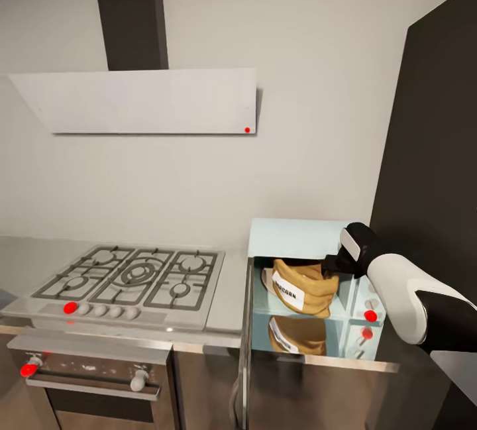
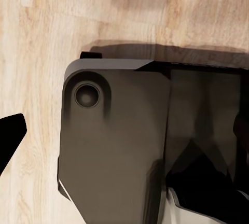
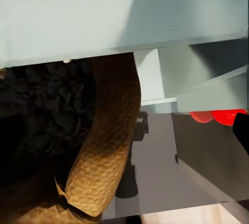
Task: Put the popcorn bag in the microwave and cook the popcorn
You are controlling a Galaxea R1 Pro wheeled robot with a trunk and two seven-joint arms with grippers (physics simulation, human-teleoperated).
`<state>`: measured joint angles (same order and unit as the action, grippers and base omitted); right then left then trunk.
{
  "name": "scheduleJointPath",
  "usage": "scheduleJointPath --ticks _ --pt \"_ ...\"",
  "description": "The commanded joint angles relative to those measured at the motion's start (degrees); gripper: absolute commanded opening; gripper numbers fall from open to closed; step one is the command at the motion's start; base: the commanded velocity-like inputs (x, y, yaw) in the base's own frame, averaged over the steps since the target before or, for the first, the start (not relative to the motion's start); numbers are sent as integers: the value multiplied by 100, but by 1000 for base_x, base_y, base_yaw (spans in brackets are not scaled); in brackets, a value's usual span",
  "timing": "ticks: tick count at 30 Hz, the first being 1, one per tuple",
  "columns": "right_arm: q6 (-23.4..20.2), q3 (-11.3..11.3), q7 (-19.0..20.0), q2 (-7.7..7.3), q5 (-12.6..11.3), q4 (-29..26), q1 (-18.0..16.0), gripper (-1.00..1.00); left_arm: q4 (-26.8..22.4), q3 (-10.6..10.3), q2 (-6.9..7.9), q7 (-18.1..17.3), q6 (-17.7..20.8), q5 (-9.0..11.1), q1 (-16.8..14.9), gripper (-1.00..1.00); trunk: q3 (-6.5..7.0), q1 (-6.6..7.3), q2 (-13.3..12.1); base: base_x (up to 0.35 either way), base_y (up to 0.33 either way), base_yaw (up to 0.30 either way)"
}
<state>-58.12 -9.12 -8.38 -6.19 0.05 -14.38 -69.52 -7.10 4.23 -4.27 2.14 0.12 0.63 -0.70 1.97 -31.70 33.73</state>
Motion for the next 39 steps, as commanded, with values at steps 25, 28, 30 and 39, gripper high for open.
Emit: scheduleJointPath --ticks 25,28,30,39 --pt "-3 -52 -21 4 -14 -32 -1 100 -1 43 -3 6 -3 7 0 100 235 -2 2 -155 0 0" --pt "84 -45 210 4 -19 -172 -1 100 -2 43 -3 6 -3 7 0 100 261 -2 2 -332 42 0" --pt "236 -34 427 4 -17 -336 -1 100 -2 43 -3 6 -3 7 0 100 271 -2 2 -323 93 0" --pt "2803 10 1295 18 29 -292 279 100 0 43 -3 6 -1 7 0 100 276 -2 2 -200 116 0"
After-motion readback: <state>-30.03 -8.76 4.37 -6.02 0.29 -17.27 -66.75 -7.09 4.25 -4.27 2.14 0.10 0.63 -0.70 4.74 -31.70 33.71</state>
